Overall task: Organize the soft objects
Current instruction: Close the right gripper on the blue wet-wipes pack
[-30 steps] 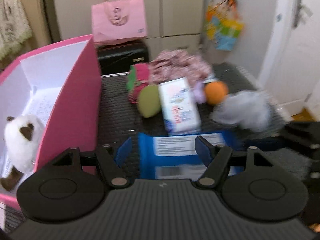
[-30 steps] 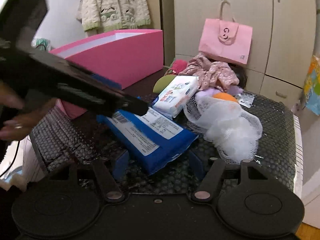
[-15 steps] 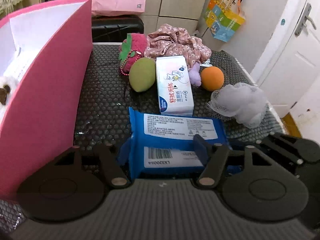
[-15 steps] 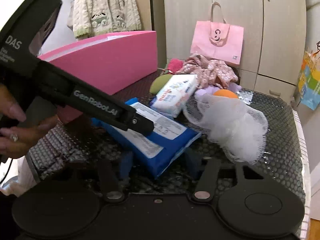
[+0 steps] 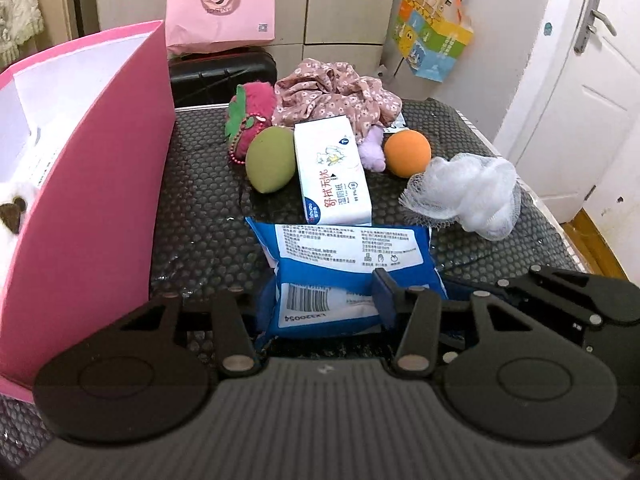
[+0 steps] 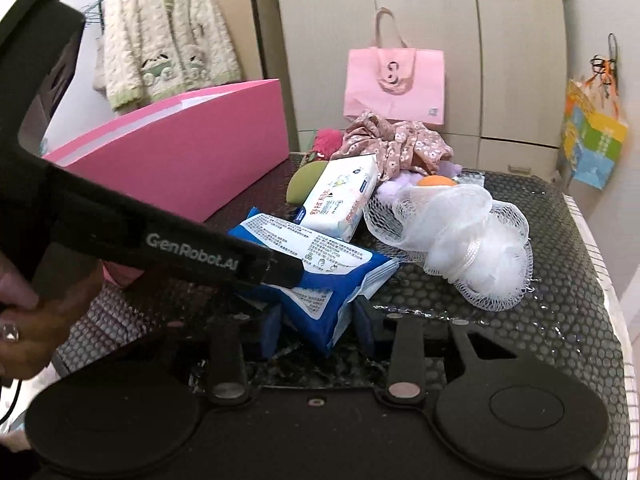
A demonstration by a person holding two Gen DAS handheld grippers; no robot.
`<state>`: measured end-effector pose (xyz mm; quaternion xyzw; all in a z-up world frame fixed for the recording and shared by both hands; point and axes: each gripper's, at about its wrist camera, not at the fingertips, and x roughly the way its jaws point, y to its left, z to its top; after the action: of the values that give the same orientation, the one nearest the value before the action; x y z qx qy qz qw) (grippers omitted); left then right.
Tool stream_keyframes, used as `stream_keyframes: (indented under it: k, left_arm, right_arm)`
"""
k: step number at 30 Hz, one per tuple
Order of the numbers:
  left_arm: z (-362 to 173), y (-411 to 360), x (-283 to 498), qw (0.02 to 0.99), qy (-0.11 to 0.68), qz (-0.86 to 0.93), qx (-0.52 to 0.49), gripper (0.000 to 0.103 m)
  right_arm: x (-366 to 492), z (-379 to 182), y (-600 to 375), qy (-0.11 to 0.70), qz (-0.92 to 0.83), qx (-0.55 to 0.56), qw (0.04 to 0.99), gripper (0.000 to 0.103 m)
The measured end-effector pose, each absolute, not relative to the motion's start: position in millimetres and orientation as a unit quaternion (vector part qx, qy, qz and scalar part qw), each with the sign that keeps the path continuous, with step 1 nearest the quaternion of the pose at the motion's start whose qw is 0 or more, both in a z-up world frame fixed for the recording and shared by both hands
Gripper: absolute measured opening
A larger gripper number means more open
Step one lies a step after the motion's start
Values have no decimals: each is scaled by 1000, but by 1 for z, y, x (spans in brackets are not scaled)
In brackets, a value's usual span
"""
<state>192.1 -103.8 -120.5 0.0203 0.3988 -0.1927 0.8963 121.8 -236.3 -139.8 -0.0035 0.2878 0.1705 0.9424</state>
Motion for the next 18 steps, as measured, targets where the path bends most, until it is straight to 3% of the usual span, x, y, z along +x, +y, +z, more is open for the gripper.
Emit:
stream_keyframes:
  k: [18]
  left_arm:
    - [-93,-75,156,863,430,-265,15,48]
  right_arm:
    - [95,-107,-232,354,204,-22,913,43]
